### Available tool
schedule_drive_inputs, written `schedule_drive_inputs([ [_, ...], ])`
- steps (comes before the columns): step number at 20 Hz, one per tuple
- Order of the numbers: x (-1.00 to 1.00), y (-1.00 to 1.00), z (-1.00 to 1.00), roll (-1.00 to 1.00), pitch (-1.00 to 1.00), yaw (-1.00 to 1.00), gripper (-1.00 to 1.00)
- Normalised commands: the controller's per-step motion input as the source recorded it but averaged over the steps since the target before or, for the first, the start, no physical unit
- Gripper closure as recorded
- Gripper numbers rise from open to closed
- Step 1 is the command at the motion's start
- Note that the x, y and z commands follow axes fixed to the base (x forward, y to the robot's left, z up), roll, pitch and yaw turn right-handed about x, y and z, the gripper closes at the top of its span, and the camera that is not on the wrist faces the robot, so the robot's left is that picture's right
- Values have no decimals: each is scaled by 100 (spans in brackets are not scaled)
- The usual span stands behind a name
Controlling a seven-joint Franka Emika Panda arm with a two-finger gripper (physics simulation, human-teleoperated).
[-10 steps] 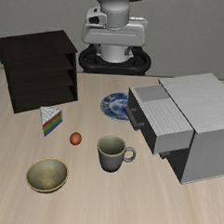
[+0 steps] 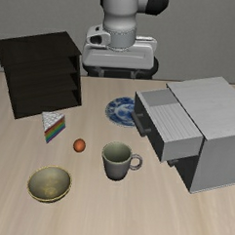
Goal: Pick up the cake and place it on the plate
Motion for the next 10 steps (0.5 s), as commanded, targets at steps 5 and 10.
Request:
schedule_drive_inputs([
  [5, 40, -60, 0, 0, 0, 0, -100],
  [10, 0, -100, 0, 0, 0, 0, -100],
])
